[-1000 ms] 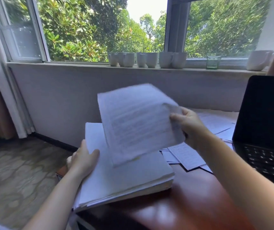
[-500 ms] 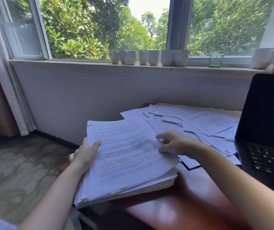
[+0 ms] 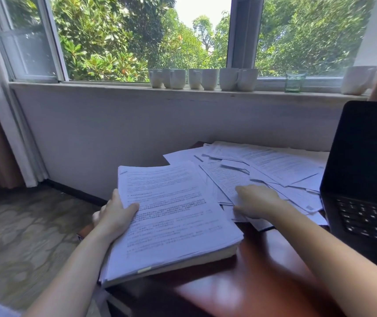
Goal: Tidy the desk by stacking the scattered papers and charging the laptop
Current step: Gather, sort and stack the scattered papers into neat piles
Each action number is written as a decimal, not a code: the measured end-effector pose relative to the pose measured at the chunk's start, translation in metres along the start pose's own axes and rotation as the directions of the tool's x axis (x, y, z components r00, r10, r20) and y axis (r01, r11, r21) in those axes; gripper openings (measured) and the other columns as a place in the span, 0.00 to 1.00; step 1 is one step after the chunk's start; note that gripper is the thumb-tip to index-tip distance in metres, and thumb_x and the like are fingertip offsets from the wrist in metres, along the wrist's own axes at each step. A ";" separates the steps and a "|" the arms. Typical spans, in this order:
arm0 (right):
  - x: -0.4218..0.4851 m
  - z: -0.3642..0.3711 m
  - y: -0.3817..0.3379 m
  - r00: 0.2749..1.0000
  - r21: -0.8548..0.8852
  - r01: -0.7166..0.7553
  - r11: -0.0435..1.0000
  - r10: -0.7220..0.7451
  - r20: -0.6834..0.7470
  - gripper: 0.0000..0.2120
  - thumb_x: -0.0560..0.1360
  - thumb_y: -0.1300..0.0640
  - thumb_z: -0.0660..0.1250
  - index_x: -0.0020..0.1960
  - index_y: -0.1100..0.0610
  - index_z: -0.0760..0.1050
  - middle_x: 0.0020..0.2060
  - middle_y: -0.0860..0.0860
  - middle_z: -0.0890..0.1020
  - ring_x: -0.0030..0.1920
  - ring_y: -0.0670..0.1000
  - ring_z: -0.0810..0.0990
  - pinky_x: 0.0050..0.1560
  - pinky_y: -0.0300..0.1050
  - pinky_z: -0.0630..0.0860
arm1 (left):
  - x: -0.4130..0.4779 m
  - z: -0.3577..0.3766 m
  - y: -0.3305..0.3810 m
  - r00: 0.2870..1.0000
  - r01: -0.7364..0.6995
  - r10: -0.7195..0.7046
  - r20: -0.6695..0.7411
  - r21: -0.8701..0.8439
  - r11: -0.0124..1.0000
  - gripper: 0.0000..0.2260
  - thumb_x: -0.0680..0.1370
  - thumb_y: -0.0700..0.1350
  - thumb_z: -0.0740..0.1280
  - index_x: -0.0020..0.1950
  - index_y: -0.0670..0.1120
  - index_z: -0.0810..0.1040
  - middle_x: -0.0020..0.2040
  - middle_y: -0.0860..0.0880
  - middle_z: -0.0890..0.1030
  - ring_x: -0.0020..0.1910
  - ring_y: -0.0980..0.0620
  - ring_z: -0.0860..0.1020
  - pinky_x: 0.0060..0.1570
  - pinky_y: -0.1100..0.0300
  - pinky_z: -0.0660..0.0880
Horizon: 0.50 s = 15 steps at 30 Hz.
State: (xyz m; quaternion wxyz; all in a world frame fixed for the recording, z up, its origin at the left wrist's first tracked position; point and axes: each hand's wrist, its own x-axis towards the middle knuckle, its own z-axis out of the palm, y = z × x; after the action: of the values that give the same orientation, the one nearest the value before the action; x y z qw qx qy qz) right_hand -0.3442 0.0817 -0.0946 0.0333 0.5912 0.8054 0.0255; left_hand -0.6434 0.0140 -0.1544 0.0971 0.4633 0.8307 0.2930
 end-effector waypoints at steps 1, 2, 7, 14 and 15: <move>-0.001 0.002 -0.001 1.000 -0.011 -0.014 1.000 0.014 -0.001 0.08 0.74 0.53 0.60 0.51 0.55 0.71 0.55 0.54 0.78 0.56 0.57 0.76 0.44 0.45 0.67 | 0.000 0.000 0.000 1.000 -0.002 0.002 0.002 -0.001 1.000 0.15 0.78 0.54 0.61 0.60 0.48 0.65 0.59 0.48 0.78 0.61 0.44 0.73 0.57 0.52 0.61; -0.001 0.002 -0.002 1.000 -0.035 -0.021 0.999 0.021 -0.014 0.07 0.74 0.55 0.60 0.51 0.54 0.71 0.55 0.54 0.78 0.56 0.57 0.76 0.44 0.44 0.67 | 0.000 0.000 -0.001 1.000 -0.003 0.003 0.011 0.002 1.000 0.16 0.77 0.55 0.60 0.60 0.49 0.65 0.59 0.48 0.78 0.61 0.44 0.73 0.56 0.52 0.61; 0.003 0.000 0.009 0.990 -0.050 -0.070 0.996 0.063 -0.124 0.10 0.74 0.66 0.58 0.53 0.59 0.73 0.55 0.57 0.77 0.54 0.59 0.76 0.44 0.43 0.67 | -0.003 -0.001 0.001 1.000 -0.002 0.002 0.006 0.011 1.000 0.16 0.77 0.55 0.60 0.59 0.49 0.66 0.58 0.49 0.78 0.60 0.44 0.73 0.54 0.53 0.60; -0.004 -0.035 0.012 0.891 0.256 -0.052 0.965 0.161 -0.424 0.13 0.75 0.63 0.57 0.32 0.59 0.61 0.36 0.57 0.71 0.38 0.59 0.68 0.37 0.46 0.64 | -0.006 -0.002 0.005 1.000 0.018 -0.018 -0.005 0.024 1.000 0.15 0.78 0.54 0.61 0.61 0.49 0.66 0.59 0.48 0.78 0.61 0.43 0.73 0.57 0.52 0.61; -0.007 -0.040 0.005 0.874 0.281 0.000 0.960 0.137 -0.466 0.12 0.74 0.62 0.57 0.33 0.60 0.62 0.34 0.57 0.70 0.38 0.60 0.68 0.36 0.46 0.64 | -0.007 -0.003 0.006 1.000 0.017 -0.017 0.002 0.017 1.000 0.15 0.78 0.53 0.61 0.61 0.49 0.66 0.59 0.48 0.78 0.61 0.43 0.73 0.57 0.52 0.60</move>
State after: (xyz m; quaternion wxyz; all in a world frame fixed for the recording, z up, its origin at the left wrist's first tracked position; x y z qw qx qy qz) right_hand -0.3411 0.0761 -0.0539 -0.2503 0.5934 0.7625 0.0618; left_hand -0.6367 0.0098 -0.1496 0.0964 0.4573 0.8369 0.2848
